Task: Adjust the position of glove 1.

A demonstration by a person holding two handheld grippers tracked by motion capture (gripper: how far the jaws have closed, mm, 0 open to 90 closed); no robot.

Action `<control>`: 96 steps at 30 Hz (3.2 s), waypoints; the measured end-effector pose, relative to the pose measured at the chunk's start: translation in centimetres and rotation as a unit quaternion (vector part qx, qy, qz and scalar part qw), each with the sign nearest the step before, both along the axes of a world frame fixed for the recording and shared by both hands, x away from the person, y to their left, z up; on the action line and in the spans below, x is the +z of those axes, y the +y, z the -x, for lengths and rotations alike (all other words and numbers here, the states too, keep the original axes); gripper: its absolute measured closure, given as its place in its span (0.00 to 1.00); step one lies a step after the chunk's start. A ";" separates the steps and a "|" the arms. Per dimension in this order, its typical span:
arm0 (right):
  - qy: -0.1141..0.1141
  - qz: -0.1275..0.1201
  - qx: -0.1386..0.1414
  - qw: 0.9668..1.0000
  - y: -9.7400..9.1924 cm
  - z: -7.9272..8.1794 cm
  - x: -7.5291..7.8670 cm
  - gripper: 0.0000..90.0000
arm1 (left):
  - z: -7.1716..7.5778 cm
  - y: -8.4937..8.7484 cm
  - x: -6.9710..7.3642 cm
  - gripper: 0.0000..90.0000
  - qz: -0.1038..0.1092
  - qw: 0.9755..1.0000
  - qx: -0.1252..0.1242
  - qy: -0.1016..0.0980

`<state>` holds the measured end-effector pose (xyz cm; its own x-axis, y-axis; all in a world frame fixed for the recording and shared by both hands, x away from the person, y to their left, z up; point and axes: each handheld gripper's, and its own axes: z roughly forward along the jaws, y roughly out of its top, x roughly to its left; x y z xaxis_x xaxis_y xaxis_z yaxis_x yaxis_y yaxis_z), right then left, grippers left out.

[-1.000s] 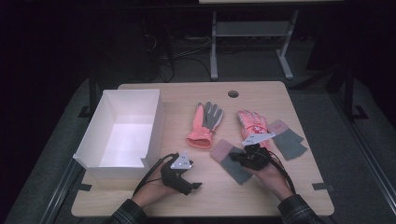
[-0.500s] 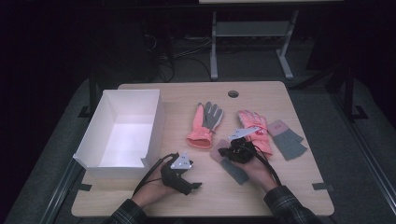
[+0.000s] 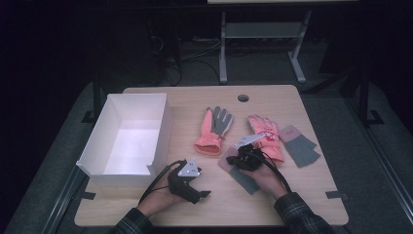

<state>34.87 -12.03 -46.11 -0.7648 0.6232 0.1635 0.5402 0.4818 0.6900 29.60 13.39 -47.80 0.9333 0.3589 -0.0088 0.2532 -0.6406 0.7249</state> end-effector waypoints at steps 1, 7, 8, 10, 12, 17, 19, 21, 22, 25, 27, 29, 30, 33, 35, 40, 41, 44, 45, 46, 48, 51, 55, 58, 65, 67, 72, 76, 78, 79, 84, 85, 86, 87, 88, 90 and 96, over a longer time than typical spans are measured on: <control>0.002 -0.001 0.001 1.000 0.1 0.1 0.0 1.00 | 0.0 0.0 0.0 0.14 -0.002 1.000 -0.001 -0.001; 0.008 0.001 0.031 0.999 0.8 1.1 0.1 1.00 | 0.0 0.0 0.0 0.14 0.000 1.000 -0.001 -0.002; 0.008 0.001 0.031 0.999 0.8 1.1 0.1 1.00 | 0.0 0.0 0.0 0.14 0.000 1.000 -0.001 -0.002; 0.009 0.001 0.043 0.999 1.1 1.6 0.1 1.00 | 0.0 0.0 0.0 0.14 -0.001 1.000 -0.001 -0.002; 0.014 0.000 0.053 0.999 1.4 2.1 0.2 1.00 | -0.1 0.0 0.0 0.14 -0.003 1.000 -0.002 -0.003; 0.019 -0.002 0.072 0.997 1.6 3.5 0.2 1.00 | 0.0 0.0 0.0 0.14 0.000 1.000 0.000 0.000; 0.020 -0.002 0.076 0.997 1.6 3.6 0.2 1.00 | 0.0 0.0 0.0 0.14 -0.004 1.000 -0.002 -0.002; 0.022 0.000 0.080 0.997 1.6 4.0 0.3 1.00 | 0.0 0.0 0.0 0.14 -0.004 1.000 -0.002 -0.001; 0.024 0.001 0.083 0.996 1.6 4.4 0.3 1.00 | 0.0 0.0 0.0 0.14 -0.002 1.000 -0.001 -0.001; 0.024 0.001 0.089 0.996 1.5 4.9 0.3 1.00 | 0.0 0.0 0.0 0.14 -0.001 1.000 0.000 0.000; 0.028 -0.002 0.086 0.996 1.5 5.2 0.3 1.00 | 0.0 0.0 0.0 0.14 0.001 1.000 0.001 0.000; 0.030 -0.003 0.095 0.995 1.4 5.9 0.3 1.00 | 0.0 0.0 0.0 0.14 -0.001 1.000 0.001 0.000; 0.030 -0.003 0.095 0.995 1.4 5.9 0.3 1.00 | 0.0 0.0 0.0 0.14 -0.001 1.000 0.001 0.000; 0.030 -0.001 0.102 0.994 1.2 6.7 0.4 1.00 | 0.0 0.0 0.0 0.14 0.001 1.000 0.002 0.000; 0.031 0.000 0.106 0.994 0.9 7.4 0.4 1.00 | 0.0 0.0 0.0 0.14 -0.001 1.000 0.001 0.000; 0.031 0.000 0.113 0.993 0.5 8.2 0.4 1.00 | 0.0 0.0 0.0 0.14 -0.002 1.000 0.000 -0.001; 0.031 0.000 0.113 0.993 0.5 8.2 0.4 1.00 | 0.0 0.0 0.0 0.14 -0.002 1.000 0.000 -0.001; 0.023 -0.006 0.108 0.994 0.3 8.5 0.8 1.00 | 0.0 0.0 0.0 0.14 -0.002 1.000 -0.001 -0.002; 0.016 -0.006 0.107 0.994 0.1 8.4 0.9 1.00 | 0.0 0.0 0.0 0.14 -0.002 1.000 -0.001 -0.002; 0.012 -0.012 0.102 0.995 -0.1 8.3 1.1 1.00 | 0.0 0.0 0.0 0.14 -0.001 1.000 0.000 -0.001; 0.006 -0.008 0.087 0.996 -0.8 8.2 1.5 1.00 | 0.0 0.0 0.0 0.14 -0.001 1.000 0.000 -0.001; -0.004 -0.001 0.068 0.998 -1.9 7.9 1.6 1.00 | 0.0 0.0 0.0 0.14 -0.001 1.000 0.000 -0.001; -0.009 0.012 0.018 1.000 -5.2 7.2 1.8 1.00 | 0.0 0.0 0.0 0.14 0.000 1.000 0.001 -0.001; -0.005 0.014 -0.008 1.000 -7.1 7.2 1.7 1.00 | 0.1 0.0 0.0 0.14 0.004 1.000 0.004 0.001; 0.015 0.030 -0.023 0.999 -9.2 8.2 0.7 1.00 | 0.0 0.0 0.0 0.14 0.002 1.000 0.003 -0.003; 0.020 0.035 -0.016 0.999 -9.1 8.1 0.3 1.00 | 0.0 0.0 0.0 0.14 0.003 1.000 0.003 -0.002; 0.021 0.038 -0.018 0.999 -8.5 7.2 0.1 1.00 | 0.1 -0.1 0.0 0.14 0.004 1.000 0.005 0.001; 0.018 0.039 -0.023 0.999 -8.0 6.2 0.1 1.00 | 0.1 -0.1 0.0 0.14 0.003 1.000 0.005 0.001; 0.014 0.042 -0.026 0.999 -7.3 5.0 0.0 1.00 | 0.1 -0.1 0.0 0.14 0.003 1.000 0.005 0.001; 0.014 0.041 -0.028 0.999 -7.1 4.8 0.0 1.00 | 0.1 -0.1 0.0 0.14 0.003 1.000 0.005 0.001; 0.004 0.046 -0.034 0.998 -6.1 3.1 0.0 1.00 | 0.0 0.0 0.0 0.14 0.000 1.000 0.003 0.000; 0.004 0.043 -0.037 0.998 -5.9 2.7 -0.1 1.00 | 0.1 -0.1 0.0 0.14 0.001 1.000 0.006 0.001; 0.002 0.042 -0.037 0.998 -5.8 2.4 -0.1 1.00 | 0.1 -0.1 0.1 0.15 -0.004 1.000 0.010 0.002; -0.004 0.042 -0.037 0.998 -5.6 2.2 0.0 1.00 | 0.1 -0.2 0.3 0.18 -0.007 1.000 0.017 0.008; -0.008 0.038 -0.036 0.999 -5.6 2.3 0.2 1.00 | 0.0 -0.2 0.5 0.24 -0.015 1.000 0.025 0.012; -0.010 0.034 -0.034 0.999 -5.9 2.8 0.6 1.00 | 0.1 -0.1 1.4 0.37 0.005 0.999 0.033 0.013; 0.001 0.025 -0.033 0.999 -7.2 5.5 1.0 1.00 | 0.0 -1.3 2.9 0.97 -0.012 1.000 0.015 -0.011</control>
<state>29.34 -19.18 -45.11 -0.7211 0.6801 0.1322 0.5732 0.4785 0.6652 29.55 12.10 -44.86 0.9218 0.3872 0.0200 0.2575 -0.6499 0.7151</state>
